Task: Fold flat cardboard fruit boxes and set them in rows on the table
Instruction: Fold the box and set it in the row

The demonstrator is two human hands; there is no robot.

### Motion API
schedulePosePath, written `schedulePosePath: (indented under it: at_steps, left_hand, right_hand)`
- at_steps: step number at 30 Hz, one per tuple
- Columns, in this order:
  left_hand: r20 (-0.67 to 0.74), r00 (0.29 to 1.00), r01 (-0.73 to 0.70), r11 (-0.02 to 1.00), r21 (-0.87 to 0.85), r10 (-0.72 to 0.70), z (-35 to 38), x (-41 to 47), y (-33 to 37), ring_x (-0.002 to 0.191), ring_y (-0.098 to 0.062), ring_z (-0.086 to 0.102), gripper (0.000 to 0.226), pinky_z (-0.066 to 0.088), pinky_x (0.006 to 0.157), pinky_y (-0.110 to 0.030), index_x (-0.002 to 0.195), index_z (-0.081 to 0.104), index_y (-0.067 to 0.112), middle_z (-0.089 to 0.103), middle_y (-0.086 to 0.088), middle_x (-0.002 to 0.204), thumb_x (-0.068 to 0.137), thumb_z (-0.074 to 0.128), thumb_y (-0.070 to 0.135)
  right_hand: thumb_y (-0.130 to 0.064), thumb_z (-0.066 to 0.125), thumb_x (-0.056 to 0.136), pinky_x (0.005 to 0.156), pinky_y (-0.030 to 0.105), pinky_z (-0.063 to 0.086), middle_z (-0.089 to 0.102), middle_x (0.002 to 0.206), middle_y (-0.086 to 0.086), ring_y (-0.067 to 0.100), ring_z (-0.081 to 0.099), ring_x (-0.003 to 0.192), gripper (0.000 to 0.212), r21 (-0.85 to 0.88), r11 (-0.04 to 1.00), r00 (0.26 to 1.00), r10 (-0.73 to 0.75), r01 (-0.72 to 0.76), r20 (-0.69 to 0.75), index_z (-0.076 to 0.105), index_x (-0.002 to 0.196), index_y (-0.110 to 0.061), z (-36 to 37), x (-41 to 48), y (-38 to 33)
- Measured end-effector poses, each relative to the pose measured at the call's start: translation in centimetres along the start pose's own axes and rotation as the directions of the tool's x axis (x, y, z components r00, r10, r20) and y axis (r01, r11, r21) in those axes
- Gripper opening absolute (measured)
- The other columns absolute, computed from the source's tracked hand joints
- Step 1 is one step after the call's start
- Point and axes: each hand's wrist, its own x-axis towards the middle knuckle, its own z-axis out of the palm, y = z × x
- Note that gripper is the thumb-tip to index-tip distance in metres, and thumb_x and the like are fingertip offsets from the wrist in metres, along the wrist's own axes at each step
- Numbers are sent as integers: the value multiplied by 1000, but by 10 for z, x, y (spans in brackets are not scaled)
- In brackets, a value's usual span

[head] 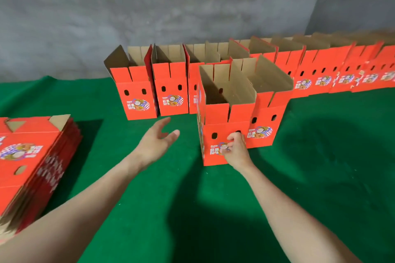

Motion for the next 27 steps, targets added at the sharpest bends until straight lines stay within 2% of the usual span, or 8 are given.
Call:
schedulePosePath:
  at_steps: [5,7,9,12,14,16,20,27]
  left_hand:
    - [59,998,31,996,-83,-26,37,37,36,130,-17,41,63,35,110,-39,146,30,15,35,0,150,93,54,38]
    - [110,993,58,989,-133,-44,55,53,51,123,-16,45,62,35,108,-37,145,30,12,39,-3,146,94,51,40]
    - [160,985,104,970,-218,-70,72,70,65,107,-11,48,59,36,96,-33,143,33,12,44,-4,140,95,49,42]
    - [180,964,240,928,-286,-194,94,99,83,118,-21,47,67,37,94,-43,142,34,14,47,-2,138,90,50,54]
    - [153,954,295,907,-300,-259,102,115,90,106,-24,54,64,45,81,-43,136,40,13,54,2,113,90,50,56]
    - [133,938,347,886,-308,-321,108,126,92,92,-23,54,48,50,71,-46,130,46,11,51,0,100,94,50,43]
    - [94,918,395,859,-325,-386,111,140,76,106,-36,51,20,52,77,-58,114,49,6,50,-14,114,96,41,10]
    - [80,935,340,813,-473,-345,124,144,53,77,-25,53,17,54,67,-46,97,52,17,52,-9,81,100,35,18]
  right_hand:
    - [2,61,86,97,25,39,34,140,11,22,52,113,46,24,998,998,52,-53,23,42,128,-4,-6,23,22]
    - [4,58,87,101,27,39,31,148,10,25,51,120,47,12,999,999,39,-40,28,42,131,-4,-7,28,29]
    - [8,52,87,98,34,44,42,141,13,29,56,114,42,8,1000,999,27,-27,-25,47,128,-2,-10,30,32]
    - [14,54,81,85,39,44,53,108,22,37,56,96,22,-24,998,940,-58,53,-336,55,101,7,-15,38,38]
    - [7,64,80,83,41,45,50,109,21,36,54,97,24,10,1000,896,6,-2,-445,52,101,5,-23,51,40]
    - [-5,70,80,87,43,45,47,118,18,34,53,104,38,31,993,911,115,-112,-395,48,111,1,-28,64,43]
    - [-18,70,82,84,40,43,56,113,15,36,56,101,41,-78,983,947,135,-164,-291,42,111,-7,-27,84,49]
    - [-14,70,76,72,35,41,59,89,14,34,59,83,47,-33,984,908,150,-177,-390,30,101,-16,-34,100,54]
